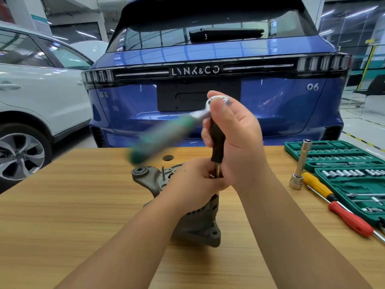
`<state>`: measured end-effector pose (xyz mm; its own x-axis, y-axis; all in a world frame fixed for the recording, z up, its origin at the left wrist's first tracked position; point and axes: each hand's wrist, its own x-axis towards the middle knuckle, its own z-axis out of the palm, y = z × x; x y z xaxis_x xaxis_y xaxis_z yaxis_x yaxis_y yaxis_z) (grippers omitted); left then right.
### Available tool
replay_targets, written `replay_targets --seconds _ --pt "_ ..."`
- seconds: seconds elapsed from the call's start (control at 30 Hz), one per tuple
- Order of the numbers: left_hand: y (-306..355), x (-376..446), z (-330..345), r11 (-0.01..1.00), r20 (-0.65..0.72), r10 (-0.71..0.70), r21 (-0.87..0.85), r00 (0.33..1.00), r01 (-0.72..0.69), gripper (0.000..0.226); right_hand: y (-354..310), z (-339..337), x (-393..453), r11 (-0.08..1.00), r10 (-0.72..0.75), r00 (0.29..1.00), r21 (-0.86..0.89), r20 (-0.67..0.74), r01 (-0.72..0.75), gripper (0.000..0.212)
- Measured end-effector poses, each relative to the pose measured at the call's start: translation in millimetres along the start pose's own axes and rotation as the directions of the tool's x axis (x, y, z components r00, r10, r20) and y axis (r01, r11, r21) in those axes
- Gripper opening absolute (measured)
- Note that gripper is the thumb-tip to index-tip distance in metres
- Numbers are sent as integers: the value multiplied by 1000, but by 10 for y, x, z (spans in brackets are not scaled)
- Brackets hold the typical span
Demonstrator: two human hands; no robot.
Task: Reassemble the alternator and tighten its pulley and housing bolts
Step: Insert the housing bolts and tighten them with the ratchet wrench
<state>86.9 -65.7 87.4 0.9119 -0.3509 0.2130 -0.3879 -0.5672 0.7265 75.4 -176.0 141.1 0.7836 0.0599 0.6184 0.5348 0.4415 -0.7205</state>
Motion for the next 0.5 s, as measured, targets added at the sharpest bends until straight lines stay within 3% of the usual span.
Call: replay_targets --seconds 0.1,0.2,0.27,0.4,0.5 --pt "21 20 22 999 8 34 30 999 -34 11 -43 -9 20 991 -18 988 -137 -153 -4 14" --pt "11 27 26 999 2 16 29 1000 -16 9 -108 -92 58 992 121 989 -16 -88 -123 7" --pt "4 41 30 999 -4 8 31 1000 -8 9 -86 -132 57 996 81 996 32 -28 -80 24" --pt "29 18 23 1000 -9 17 12 1000 -17 10 28 -83 49 982 -170 985 -90 1 169 39" --pt "44 -16 10 1000 -15 19 19 1000 -19 7 83 -79 55 982 -179 983 -57 28 180 47"
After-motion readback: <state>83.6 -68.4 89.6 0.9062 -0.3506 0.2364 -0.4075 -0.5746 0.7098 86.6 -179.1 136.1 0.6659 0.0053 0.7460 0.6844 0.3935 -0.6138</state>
